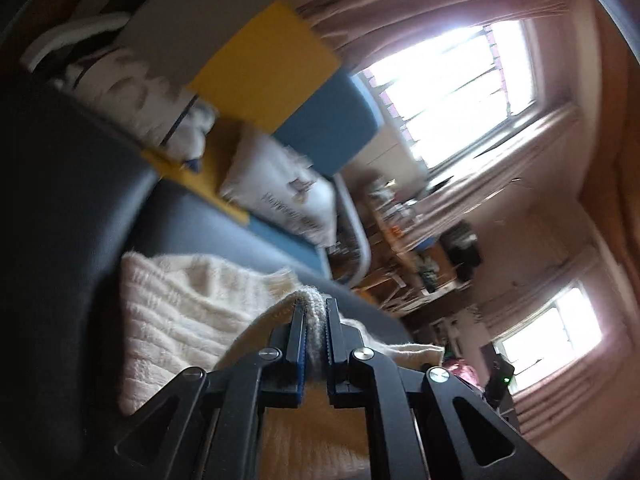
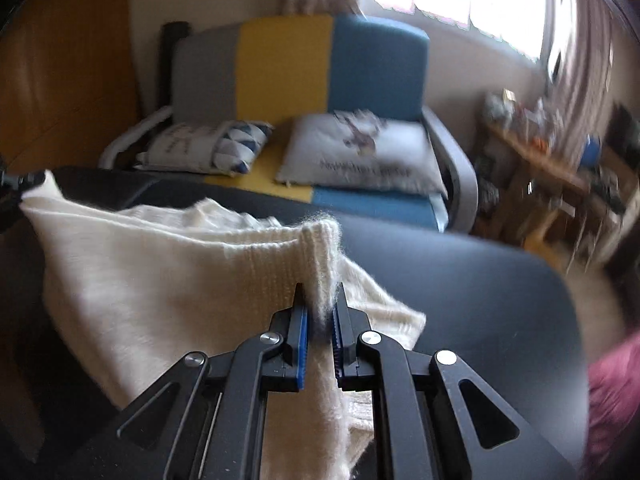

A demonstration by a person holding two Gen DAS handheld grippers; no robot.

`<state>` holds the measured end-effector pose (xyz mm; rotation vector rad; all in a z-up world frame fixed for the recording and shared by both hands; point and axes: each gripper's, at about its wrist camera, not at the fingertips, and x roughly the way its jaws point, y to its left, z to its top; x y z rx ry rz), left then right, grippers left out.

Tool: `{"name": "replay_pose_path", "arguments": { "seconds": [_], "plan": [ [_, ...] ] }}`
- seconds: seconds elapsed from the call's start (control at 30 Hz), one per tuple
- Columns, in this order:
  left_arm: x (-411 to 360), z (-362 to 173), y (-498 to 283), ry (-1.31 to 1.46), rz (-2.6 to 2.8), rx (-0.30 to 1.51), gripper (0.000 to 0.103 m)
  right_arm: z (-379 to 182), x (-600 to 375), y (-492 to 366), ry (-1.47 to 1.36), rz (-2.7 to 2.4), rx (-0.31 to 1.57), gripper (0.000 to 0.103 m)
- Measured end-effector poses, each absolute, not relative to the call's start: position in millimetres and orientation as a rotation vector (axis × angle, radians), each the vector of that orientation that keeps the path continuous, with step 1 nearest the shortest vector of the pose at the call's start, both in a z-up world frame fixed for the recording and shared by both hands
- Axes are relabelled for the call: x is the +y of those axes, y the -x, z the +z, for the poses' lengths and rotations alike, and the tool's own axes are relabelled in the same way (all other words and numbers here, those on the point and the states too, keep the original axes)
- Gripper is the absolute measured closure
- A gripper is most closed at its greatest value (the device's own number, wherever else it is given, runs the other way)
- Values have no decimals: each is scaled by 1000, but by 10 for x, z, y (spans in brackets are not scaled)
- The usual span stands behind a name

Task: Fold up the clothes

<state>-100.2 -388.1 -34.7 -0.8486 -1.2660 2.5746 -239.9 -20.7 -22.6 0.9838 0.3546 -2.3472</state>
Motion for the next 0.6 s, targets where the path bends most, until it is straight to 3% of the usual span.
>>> {"name": "replay_pose_path", "arguments": {
  "seconds": [0.23, 0.37, 0.6],
  "plan": [
    [-3802, -379, 849, 804, 2604, -1249, 97, -337, -109, 2370, -989, -2370, 368, 92],
    [-3748, -154, 453, 664, 2645, -1201, 97, -147, 69, 2129, -891, -2389, 312, 92],
    [-3579, -94, -501, 445, 2555, -1272, 97, 140, 507, 1474, -773, -2407, 184, 92]
  ]
}}
